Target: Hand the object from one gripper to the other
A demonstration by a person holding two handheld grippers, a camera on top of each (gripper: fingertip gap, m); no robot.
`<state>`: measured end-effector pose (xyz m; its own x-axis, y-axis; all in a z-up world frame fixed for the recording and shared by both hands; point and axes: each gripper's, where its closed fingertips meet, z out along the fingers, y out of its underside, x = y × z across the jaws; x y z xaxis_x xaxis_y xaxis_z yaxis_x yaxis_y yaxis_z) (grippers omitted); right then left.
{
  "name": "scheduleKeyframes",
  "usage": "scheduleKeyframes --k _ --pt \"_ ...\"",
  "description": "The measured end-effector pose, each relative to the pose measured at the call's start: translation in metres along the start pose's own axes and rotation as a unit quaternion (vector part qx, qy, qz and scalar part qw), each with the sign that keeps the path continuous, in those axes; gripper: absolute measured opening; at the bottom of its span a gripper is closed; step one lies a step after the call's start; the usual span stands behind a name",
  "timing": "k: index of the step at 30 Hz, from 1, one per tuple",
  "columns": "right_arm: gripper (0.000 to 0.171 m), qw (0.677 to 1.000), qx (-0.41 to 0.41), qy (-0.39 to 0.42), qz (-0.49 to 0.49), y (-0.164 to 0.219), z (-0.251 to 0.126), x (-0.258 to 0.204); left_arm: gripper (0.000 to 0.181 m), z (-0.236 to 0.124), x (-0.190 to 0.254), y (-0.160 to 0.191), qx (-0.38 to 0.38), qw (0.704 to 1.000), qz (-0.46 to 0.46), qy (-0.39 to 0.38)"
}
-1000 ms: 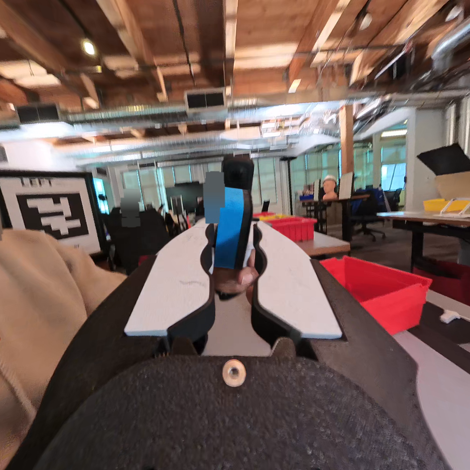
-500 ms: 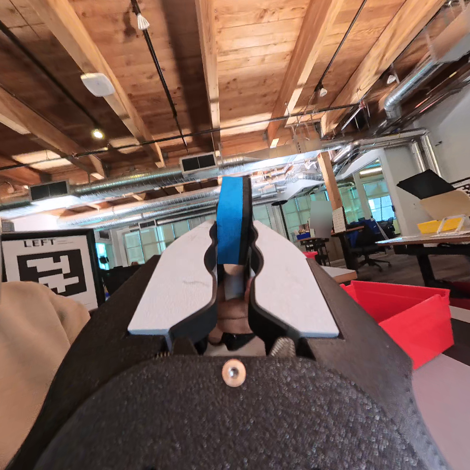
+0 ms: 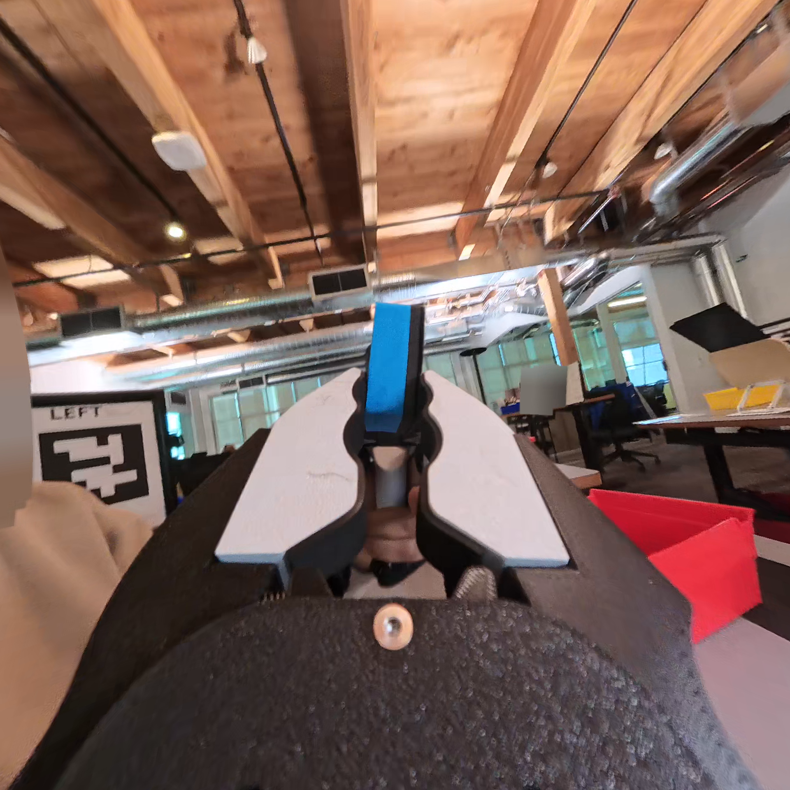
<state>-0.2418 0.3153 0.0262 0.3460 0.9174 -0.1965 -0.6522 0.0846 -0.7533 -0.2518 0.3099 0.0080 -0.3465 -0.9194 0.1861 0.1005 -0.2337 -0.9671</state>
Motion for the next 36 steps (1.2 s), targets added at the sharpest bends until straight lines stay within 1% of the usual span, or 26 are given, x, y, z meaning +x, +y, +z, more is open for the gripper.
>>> scheduleKeyframes --k 1,2,3,4,6,8,10,11,12,14,16,18,19,21,22,23,25,27,28,30,31,33,35,36 --pt "0.022 1.0 0.005 0.009 0.0 0.003 0.0 0.003 0.028 0.003 -0.002 -0.001 0.017 1.0 -0.002 -0.007" --pt "0.022 1.0 0.002 0.013 0.0 0.009 0.0 0.004 0.024 0.003 -0.006 -0.002 0.027 0.999 -0.006 -0.017" --pt "0.022 1.0 0.004 0.02 0.006 0.012 0.0 0.006 0.024 0.002 -0.009 -0.002 0.024 0.999 -0.014 -0.02" --pt "0.022 1.0 -0.009 0.025 0.011 0.015 0.001 0.008 0.023 -0.001 -0.012 0.0 0.008 0.999 -0.026 -0.02" --pt "0.024 0.997 -0.067 0.024 0.005 0.021 0.001 0.012 0.024 -0.007 -0.012 0.002 -0.031 0.999 -0.038 -0.017" --pt "0.032 0.994 -0.108 0.012 -0.009 0.021 0.002 0.01 0.024 -0.012 -0.007 0.01 -0.085 0.996 -0.034 -0.012" --pt "0.03 0.989 -0.145 0.001 -0.022 0.026 0.002 0.006 0.023 -0.015 -0.004 0.015 -0.118 0.993 -0.016 -0.019" --pt "0.022 0.987 -0.156 -0.015 -0.022 0.029 0.002 0.001 0.023 -0.015 -0.003 0.015 -0.123 0.992 -0.012 -0.019" --pt "0.022 0.987 -0.16 -0.014 -0.023 0.03 0.002 0.0 0.023 -0.016 -0.002 0.013 -0.119 0.993 -0.006 -0.02" --pt "0.022 0.989 -0.145 -0.01 -0.038 0.027 0.004 -0.001 0.024 -0.015 -0.002 0.005 -0.084 0.996 0.014 -0.018" --pt "0.022 0.995 -0.092 -0.01 -0.032 0.014 0.004 -0.004 0.033 -0.011 -0.001 -0.004 -0.031 0.999 0.019 -0.016" --pt "0.022 0.999 -0.032 -0.014 -0.008 -0.001 0.001 -0.005 0.038 -0.003 -0.002 -0.002 -0.008 1.0 0.015 -0.014" --pt "0.021 1.0 -0.013 -0.014 0.004 -0.003 0.0 -0.004 0.037 0.001 -0.004 0.0 0.001 1.0 0.016 -0.019" --pt "0.021 1.0 -0.003 -0.001 0.008 0.003 0.0 0.0 0.024 0.004 -0.004 -0.004 0.031 0.999 0.008 -0.016" --pt "0.022 1.0 -0.006 0.005 0.004 0.008 0.001 0.001 0.023 0.002 -0.004 -0.006 0.039 0.999 0.001 -0.011" --pt "0.022 1.0 -0.009 0.009 0.006 0.01 0.001 0.002 0.023 0.0 -0.005 -0.005 0.028 1.0 -0.005 -0.012" --pt "0.022 0.998 -0.052 0.017 -0.001 0.016 0.002 0.007 0.023 -0.006 -0.008 -0.004 -0.011 1.0 -0.017 -0.018" --pt "0.032 0.997 -0.076 0.011 -0.009 0.011 0.002 0.007 0.024 -0.013 -0.006 -0.002 -0.05 0.998 -0.02 -0.016" --pt "0.034 0.996 -0.087 0.007 -0.014 0.008 0.001 0.006 0.023 -0.015 -0.004 0.0 -0.069 0.997 -0.018 -0.015" --pt "0.032 0.992 -0.125 -0.002 -0.023 0.014 0.001 0.004 0.023 -0.017 -0.001 0.007 -0.101 0.995 -0.016 -0.013" --pt "0.025 0.99 -0.138 -0.012 -0.022 0.018 0.002 0.001 0.023 -0.017 0.0 0.009 -0.111 0.994 -0.013 -0.014" --pt "0.022 0.99 -0.136 -0.018 -0.021 0.02 0.002 -0.003 0.023 -0.017 0.001 0.007 -0.106 0.994 -0.011 -0.011" --pt "0.021 0.992 -0.12 -0.015 -0.032 0.018 0.003 -0.003 0.025 -0.017 0.0 -0.001 -0.066 0.998 0.008 -0.012" --pt "0.021 0.995 -0.096 -0.01 -0.035 0.013 0.003 -0.003 0.029 -0.015 -0.001 -0.006 -0.039 0.999 0.014 -0.016"
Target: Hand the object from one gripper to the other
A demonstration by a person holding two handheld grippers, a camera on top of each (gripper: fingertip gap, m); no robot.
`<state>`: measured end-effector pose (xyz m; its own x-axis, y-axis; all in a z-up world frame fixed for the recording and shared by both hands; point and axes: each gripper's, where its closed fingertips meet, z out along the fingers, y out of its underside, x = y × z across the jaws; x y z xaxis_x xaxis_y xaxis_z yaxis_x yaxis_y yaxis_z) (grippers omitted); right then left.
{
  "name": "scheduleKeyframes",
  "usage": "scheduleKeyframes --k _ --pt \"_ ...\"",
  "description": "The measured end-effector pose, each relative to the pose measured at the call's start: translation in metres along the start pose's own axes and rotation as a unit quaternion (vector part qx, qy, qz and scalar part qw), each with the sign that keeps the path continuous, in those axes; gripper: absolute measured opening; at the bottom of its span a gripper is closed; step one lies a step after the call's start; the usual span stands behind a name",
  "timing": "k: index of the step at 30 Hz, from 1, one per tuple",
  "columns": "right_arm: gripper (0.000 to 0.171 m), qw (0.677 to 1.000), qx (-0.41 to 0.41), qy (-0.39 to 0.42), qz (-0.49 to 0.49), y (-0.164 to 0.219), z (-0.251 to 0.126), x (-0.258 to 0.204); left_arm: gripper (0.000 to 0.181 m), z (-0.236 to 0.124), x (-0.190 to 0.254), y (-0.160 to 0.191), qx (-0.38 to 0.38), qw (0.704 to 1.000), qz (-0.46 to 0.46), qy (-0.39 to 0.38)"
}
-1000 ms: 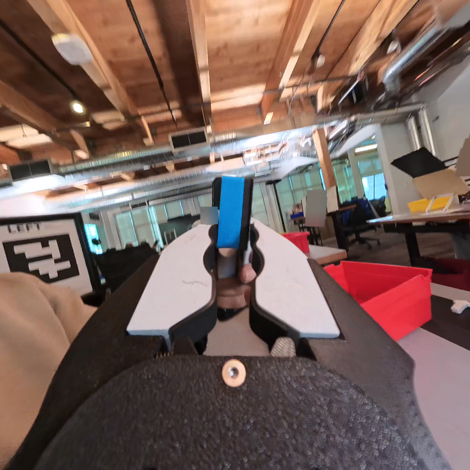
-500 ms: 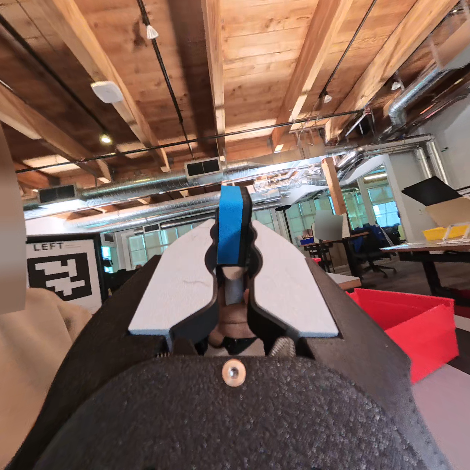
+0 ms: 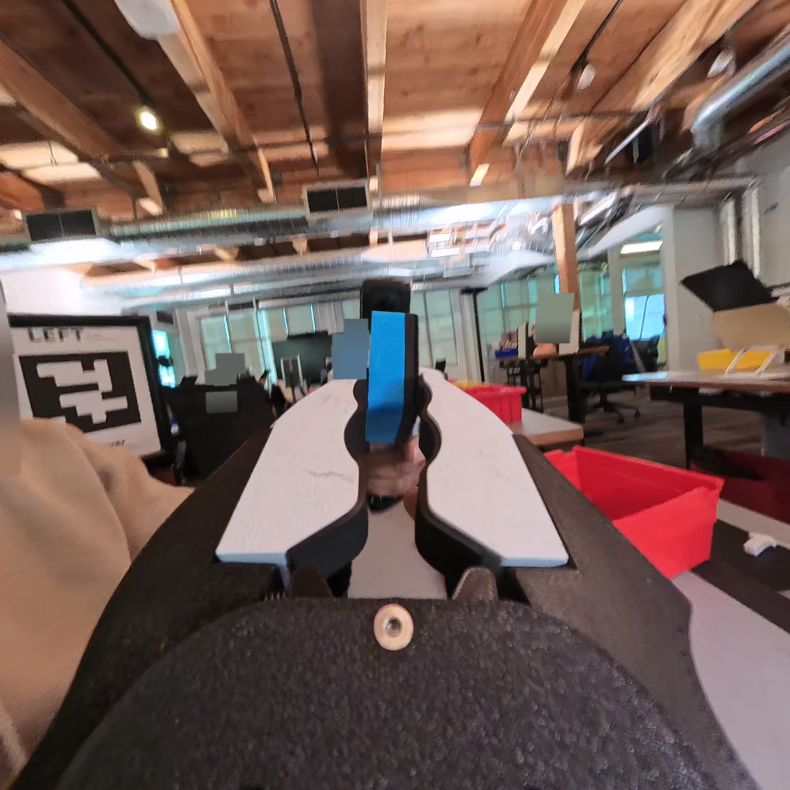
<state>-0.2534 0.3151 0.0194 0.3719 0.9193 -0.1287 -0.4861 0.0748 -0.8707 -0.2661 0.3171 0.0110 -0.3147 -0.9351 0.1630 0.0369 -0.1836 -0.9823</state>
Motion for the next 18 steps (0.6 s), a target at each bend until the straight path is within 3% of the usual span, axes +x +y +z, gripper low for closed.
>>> scheduleKeyframes --k 3,5,9,11,13,15,18 --pt "0.021 0.996 0.086 0.009 0.025 -0.019 -0.008 0.004 0.038 0.011 -0.002 -0.001 0.043 0.999 0.002 -0.006" --pt "0.021 0.995 0.097 0.019 0.029 -0.014 -0.008 0.007 0.024 0.016 -0.005 -0.002 0.068 0.998 -0.001 -0.016" --pt "0.021 0.998 0.046 0.032 0.036 0.003 -0.002 0.014 0.023 0.004 -0.012 -0.004 0.042 0.999 0.002 -0.025" --pt "0.024 0.999 -0.013 0.051 0.007 0.007 -0.002 0.021 0.023 -0.007 -0.018 -0.009 0.03 0.991 0.105 -0.081" --pt "0.03 0.996 -0.054 0.072 -0.028 0.002 -0.006 0.027 0.023 -0.018 -0.034 -0.012 -0.007 0.947 0.255 -0.193" --pt "0.035 0.992 -0.084 0.09 -0.04 -0.003 -0.008 0.03 0.023 -0.028 -0.05 -0.015 -0.045 0.872 0.388 -0.295" --pt "0.051 0.98 -0.128 0.143 -0.049 0.0 -0.009 0.038 0.023 -0.03 -0.06 -0.014 -0.068 0.763 0.521 -0.376"
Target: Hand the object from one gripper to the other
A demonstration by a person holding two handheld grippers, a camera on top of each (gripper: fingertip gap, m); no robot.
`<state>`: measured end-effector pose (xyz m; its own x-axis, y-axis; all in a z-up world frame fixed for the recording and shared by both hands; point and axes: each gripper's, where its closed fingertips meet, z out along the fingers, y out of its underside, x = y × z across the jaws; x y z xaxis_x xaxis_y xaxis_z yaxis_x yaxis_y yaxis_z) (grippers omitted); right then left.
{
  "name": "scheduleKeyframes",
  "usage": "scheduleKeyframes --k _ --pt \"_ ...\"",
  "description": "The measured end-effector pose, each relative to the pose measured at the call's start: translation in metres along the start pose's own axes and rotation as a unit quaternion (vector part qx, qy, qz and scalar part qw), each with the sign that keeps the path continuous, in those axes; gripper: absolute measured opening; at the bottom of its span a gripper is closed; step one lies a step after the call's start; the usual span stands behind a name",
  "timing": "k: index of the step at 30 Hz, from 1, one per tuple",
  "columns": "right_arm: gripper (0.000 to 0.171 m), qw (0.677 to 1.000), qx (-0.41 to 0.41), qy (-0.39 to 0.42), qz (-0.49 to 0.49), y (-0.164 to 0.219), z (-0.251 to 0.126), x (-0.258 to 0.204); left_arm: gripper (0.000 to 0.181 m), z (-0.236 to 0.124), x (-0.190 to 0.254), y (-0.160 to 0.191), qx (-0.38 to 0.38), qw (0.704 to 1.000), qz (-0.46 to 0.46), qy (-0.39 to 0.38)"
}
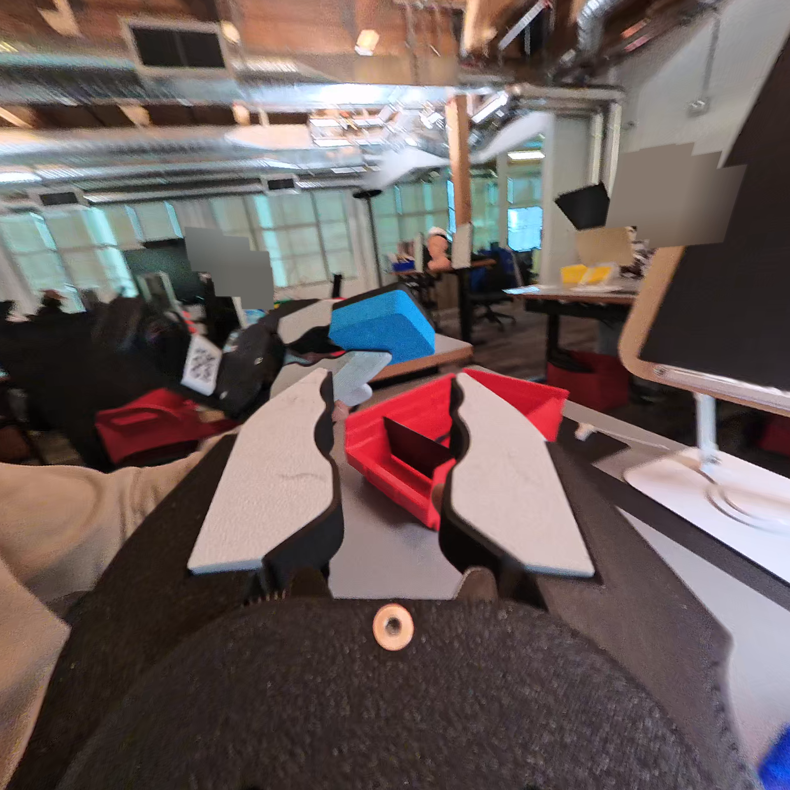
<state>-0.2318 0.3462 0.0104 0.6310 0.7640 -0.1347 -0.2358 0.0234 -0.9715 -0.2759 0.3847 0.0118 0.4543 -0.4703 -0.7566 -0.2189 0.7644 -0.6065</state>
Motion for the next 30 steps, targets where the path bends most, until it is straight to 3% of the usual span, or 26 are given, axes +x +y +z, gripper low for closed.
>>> scheduleKeyframes --k 6,8,10,12,15,16,17,19,21,22,25,27,30 --pt "0.076 0.981 -0.081 0.108 -0.137 0.029 0.013 0.011 0.023 0.01 0.035 0.006 0.002 0.99 0.134 -0.04" --pt "0.074 0.973 -0.101 0.115 -0.175 0.037 0.016 0.012 0.023 0.012 0.048 0.004 0.008 0.985 0.17 -0.037" --pt "0.057 0.962 -0.12 0.113 -0.217 0.045 0.016 0.013 0.024 0.013 0.058 0.004 0.011 0.983 0.183 -0.027" --pt "0.056 0.95 -0.13 0.107 -0.264 0.046 0.013 0.016 0.031 0.014 0.065 0.006 0.025 0.99 0.138 0.02" --pt "0.056 0.931 -0.118 0.048 -0.343 0.038 0.002 0.009 0.044 0.009 0.066 0.004 0.049 0.985 -0.082 0.141" --pt "0.056 0.929 -0.114 0.013 -0.353 0.037 -0.003 0.003 0.046 0.006 0.069 -0.001 0.062 0.96 -0.186 0.202" --pt "0.056 0.929 -0.103 -0.026 -0.354 0.035 -0.009 -0.006 0.048 0.001 0.072 -0.009 0.073 0.915 -0.291 0.268" --pt "0.056 0.934 -0.095 -0.095 -0.33 0.031 -0.02 -0.021 0.049 -0.012 0.078 -0.024 0.094 0.792 -0.46 0.391" --pt "0.056 0.931 -0.115 -0.165 -0.303 0.036 -0.032 -0.038 0.051 -0.026 0.078 -0.04 0.129 0.681 -0.549 0.467" --pt "0.056 0.927 -0.13 -0.194 -0.294 0.04 -0.038 -0.046 0.051 -0.031 0.079 -0.045 0.142 0.65 -0.562 0.49" --pt "0.056 0.91 -0.176 -0.239 -0.291 0.051 -0.05 -0.058 0.054 -0.043 0.097 -0.056 0.13 0.611 -0.556 0.548" --pt "0.056 0.902 -0.189 -0.255 -0.292 0.056 -0.053 -0.064 0.052 -0.045 0.107 -0.059 0.111 0.604 -0.554 0.563" --pt "0.056 0.889 -0.225 -0.264 -0.299 0.07 -0.054 -0.067 0.033 -0.042 0.122 -0.058 0.073 0.603 -0.55 0.573"
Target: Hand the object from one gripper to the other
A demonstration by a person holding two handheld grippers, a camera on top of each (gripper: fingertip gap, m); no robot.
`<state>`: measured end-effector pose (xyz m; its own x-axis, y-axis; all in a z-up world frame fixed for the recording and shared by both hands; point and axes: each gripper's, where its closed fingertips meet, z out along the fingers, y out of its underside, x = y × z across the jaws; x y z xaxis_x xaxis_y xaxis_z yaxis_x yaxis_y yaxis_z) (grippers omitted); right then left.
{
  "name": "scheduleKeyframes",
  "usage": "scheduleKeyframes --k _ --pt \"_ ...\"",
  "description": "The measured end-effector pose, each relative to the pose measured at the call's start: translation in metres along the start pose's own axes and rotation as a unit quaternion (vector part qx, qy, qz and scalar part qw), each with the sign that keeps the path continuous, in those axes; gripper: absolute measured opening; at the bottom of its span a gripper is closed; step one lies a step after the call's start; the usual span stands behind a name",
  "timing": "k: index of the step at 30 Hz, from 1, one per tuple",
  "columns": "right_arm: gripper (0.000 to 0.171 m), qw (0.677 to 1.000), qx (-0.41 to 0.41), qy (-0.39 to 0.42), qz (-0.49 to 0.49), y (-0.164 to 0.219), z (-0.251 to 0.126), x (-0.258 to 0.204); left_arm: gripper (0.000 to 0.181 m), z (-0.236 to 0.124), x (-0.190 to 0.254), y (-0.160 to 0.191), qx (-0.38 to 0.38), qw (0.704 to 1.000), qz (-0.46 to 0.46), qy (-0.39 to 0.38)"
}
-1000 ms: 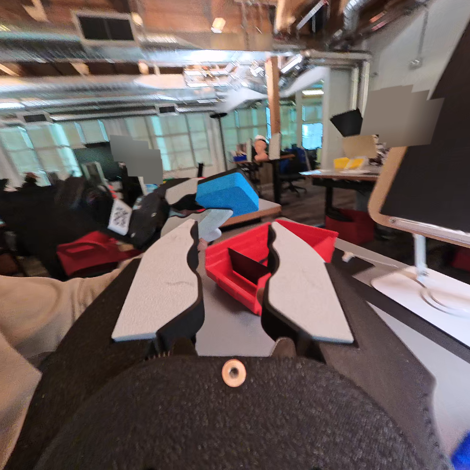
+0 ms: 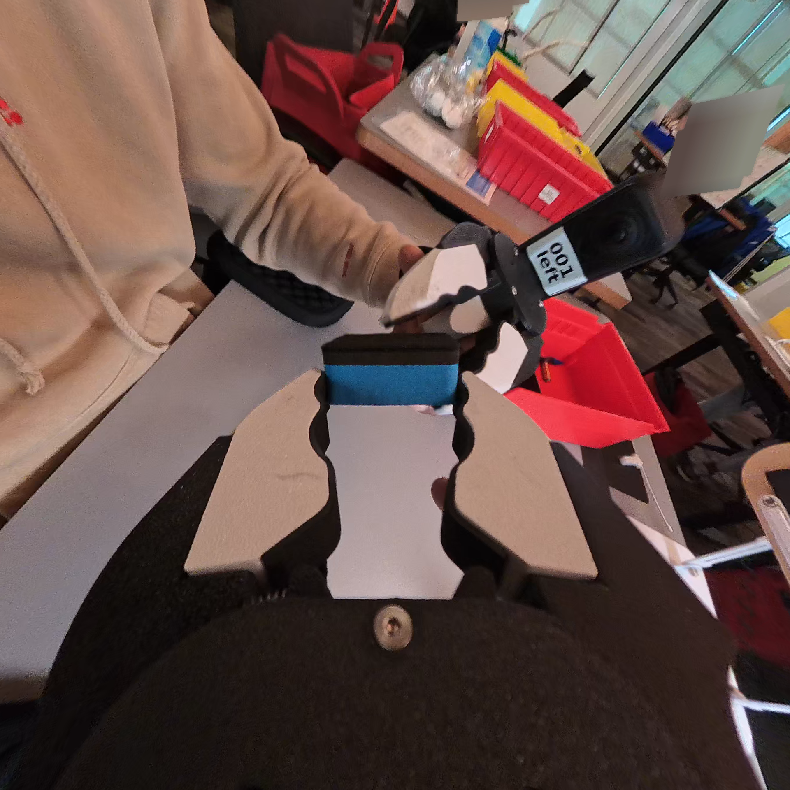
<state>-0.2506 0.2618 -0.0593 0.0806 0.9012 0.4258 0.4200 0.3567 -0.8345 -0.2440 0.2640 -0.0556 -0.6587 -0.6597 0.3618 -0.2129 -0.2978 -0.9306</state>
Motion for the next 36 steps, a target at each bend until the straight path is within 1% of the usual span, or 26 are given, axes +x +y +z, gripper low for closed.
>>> scheduleKeyframes --k 1,2,3,5,6,7,8,10,12,14,15,16,17,19,21,25,26,28,30,32,33,34,36 --pt "0.056 1.0 -0.01 0.002 -0.003 0.003 0.002 0.0 0.033 0.001 -0.002 0.001 -0.004 1.0 -0.004 -0.002" --pt "0.056 1.0 -0.009 0.005 -0.004 0.003 0.002 0.002 0.032 -0.001 -0.003 -0.003 0.01 1.0 -0.006 -0.006" --pt "0.056 1.0 -0.005 0.028 0.0 0.002 0.0 0.01 0.031 -0.005 -0.007 -0.014 0.044 0.999 -0.007 -0.016" --pt "0.055 0.993 0.009 0.118 0.012 0.0 -0.01 0.042 0.03 -0.021 -0.019 -0.04 0.128 0.99 -0.01 -0.063" --pt "0.053 0.984 0.027 0.174 0.021 -0.003 -0.019 0.061 0.028 -0.032 -0.026 -0.054 0.179 0.98 -0.011 -0.091" --pt "0.047 0.972 0.056 0.224 0.041 -0.006 -0.028 0.078 0.028 -0.044 -0.032 -0.064 0.225 0.967 -0.011 -0.116" --pt "0.046 0.962 0.094 0.247 0.071 -0.011 -0.033 0.088 0.028 -0.054 -0.036 -0.071 0.26 0.956 -0.005 -0.139" --pt "0.05 0.945 0.15 0.245 0.156 -0.015 -0.028 0.097 0.028 -0.069 -0.042 -0.078 0.306 0.931 0.036 -0.193" --pt "0.058 0.929 0.182 0.218 0.236 -0.013 -0.009 0.098 0.028 -0.073 -0.041 -0.08 0.328 0.914 0.083 -0.224" --pt "0.052 0.91 0.214 0.215 0.284 -0.011 0.006 0.099 0.028 -0.071 -0.038 -0.08 0.341 0.905 0.107 -0.231" --pt "0.045 0.904 0.225 0.213 0.295 -0.011 0.011 0.098 0.029 -0.069 -0.036 -0.08 0.344 0.902 0.117 -0.232" --pt "0.029 0.9 0.236 0.214 0.296 -0.013 0.012 0.097 0.028 -0.067 -0.035 -0.079 0.344 0.902 0.126 -0.23" --pt "0.026 0.899 0.244 0.217 0.292 -0.015 0.01 0.097 0.029 -0.065 -0.033 -0.079 0.34 0.903 0.133 -0.227" --pt "0.024 0.915 0.214 0.191 0.285 -0.015 0.007 0.093 0.028 -0.06 -0.03 -0.076 0.302 0.918 0.143 -0.215" --pt "0.024 0.933 0.165 0.164 0.275 -0.012 0.002 0.087 0.028 -0.053 -0.029 -0.069 0.241 0.94 0.142 -0.194" --pt "0.024 0.952 0.072 0.105 0.277 0.001 -0.01 0.069 0.039 -0.045 -0.027 -0.053 0.137 0.97 0.11 -0.167" --pt "0.024 0.955 0.045 0.084 0.279 0.007 -0.01 0.062 0.039 -0.042 -0.027 -0.048 0.118 0.974 0.104 -0.164" --pt "0.024 0.96 0.0 0.068 0.271 0.018 -0.008 0.053 0.037 -0.036 -0.03 -0.041 0.088 0.976 0.104 -0.172" --pt "0.024 0.963 -0.034 0.052 0.261 0.025 -0.005 0.044 0.025 -0.032 -0.034 -0.035 0.067 0.974 0.111 -0.188" --pt "0.024 0.966 -0.041 0.064 0.246 0.026 -0.004 0.046 0.025 -0.033 -0.038 -0.036 0.071 0.97 0.119 -0.201" --pt "0.024 0.967 -0.03 0.082 0.241 0.024 -0.006 0.052 0.024 -0.035 -0.039 -0.041 0.086 0.967 0.118 -0.209" --pt "0.023 0.965 -0.006 0.111 0.237 0.018 -0.01 0.062 0.024 -0.039 -0.04 -0.047 0.113 0.963 0.114 -0.218" --pt "0.023 0.953 0.077 0.185 0.229 0.002 -0.024 0.087 0.023 -0.05 -0.047 -0.061 0.178 0.948 0.091 -0.249"
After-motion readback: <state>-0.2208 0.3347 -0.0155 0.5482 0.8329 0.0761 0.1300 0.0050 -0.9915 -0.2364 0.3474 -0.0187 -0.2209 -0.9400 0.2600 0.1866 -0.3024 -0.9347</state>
